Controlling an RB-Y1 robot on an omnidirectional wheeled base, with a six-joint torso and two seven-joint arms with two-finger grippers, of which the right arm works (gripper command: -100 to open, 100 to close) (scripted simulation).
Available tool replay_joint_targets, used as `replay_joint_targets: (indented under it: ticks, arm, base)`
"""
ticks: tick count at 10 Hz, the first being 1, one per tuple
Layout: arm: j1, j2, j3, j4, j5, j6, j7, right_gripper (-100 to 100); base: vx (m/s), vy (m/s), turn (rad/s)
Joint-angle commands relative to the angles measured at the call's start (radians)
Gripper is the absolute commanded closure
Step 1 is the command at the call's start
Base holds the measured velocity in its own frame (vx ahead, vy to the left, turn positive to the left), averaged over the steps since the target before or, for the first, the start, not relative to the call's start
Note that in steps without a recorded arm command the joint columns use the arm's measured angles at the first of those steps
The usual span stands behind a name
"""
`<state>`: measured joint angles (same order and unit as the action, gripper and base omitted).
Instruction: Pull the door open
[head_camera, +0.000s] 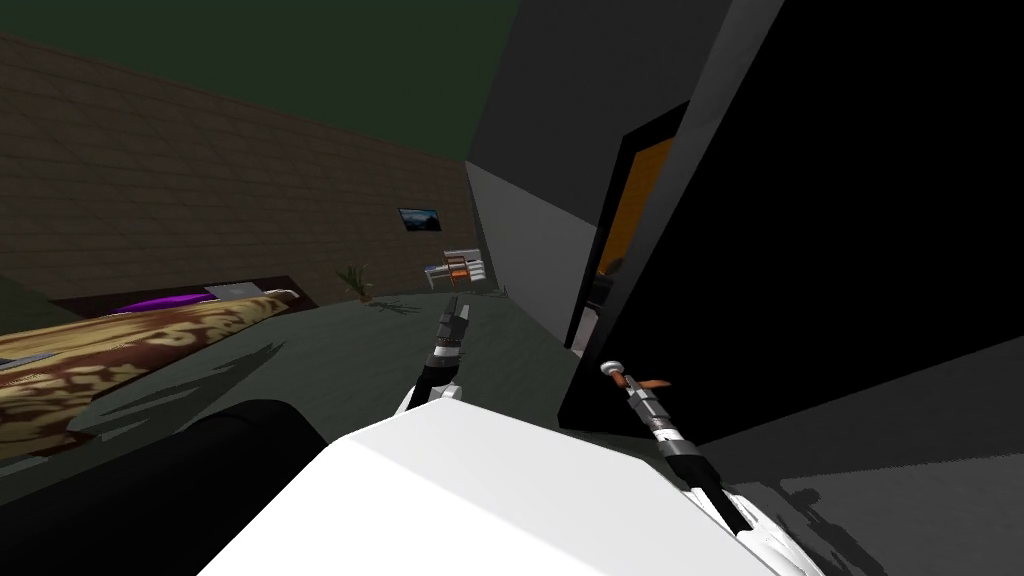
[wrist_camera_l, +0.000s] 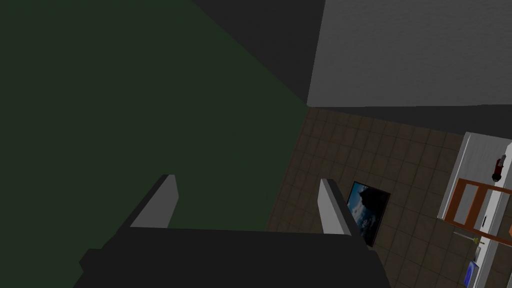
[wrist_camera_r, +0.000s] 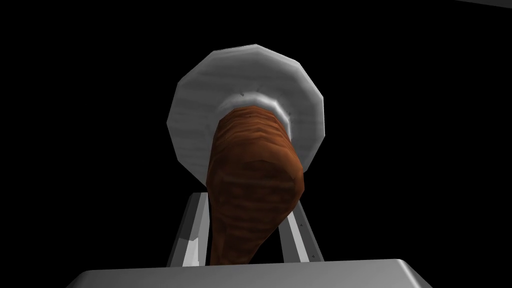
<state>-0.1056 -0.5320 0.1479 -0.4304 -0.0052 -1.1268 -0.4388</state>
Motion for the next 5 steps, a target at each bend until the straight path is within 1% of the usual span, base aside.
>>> replay_joint_targets:
  ticks: [1, 2, 3, 4, 5]
  arm:
    - [-0.024, 0.015, -0.002, 0.008, 0.005, 0.027, 0.010, 100]
    - [-0.024, 0.015, -0.002, 0.008, 0.005, 0.027, 0.010, 100]
    - [-0.047, 0.031, -0.010, 0.005, 0.008, 0.058, 0.022, 100]
    - [-0.047, 0.031, -0.010, 0.005, 0.008, 0.058, 0.022, 100]
    - [-0.061, 0.041, -0.014, 0.004, 0.010, 0.079, 0.029, 100]
  base:
    - [-0.137, -0.078, 0.123]
    - [-0.111, -0.063, 0.067]
    - [-0.140, -0.092, 0.177]
    - [-0.131, -0.081, 0.082]
    - [-0.134, -0.059, 0.072]
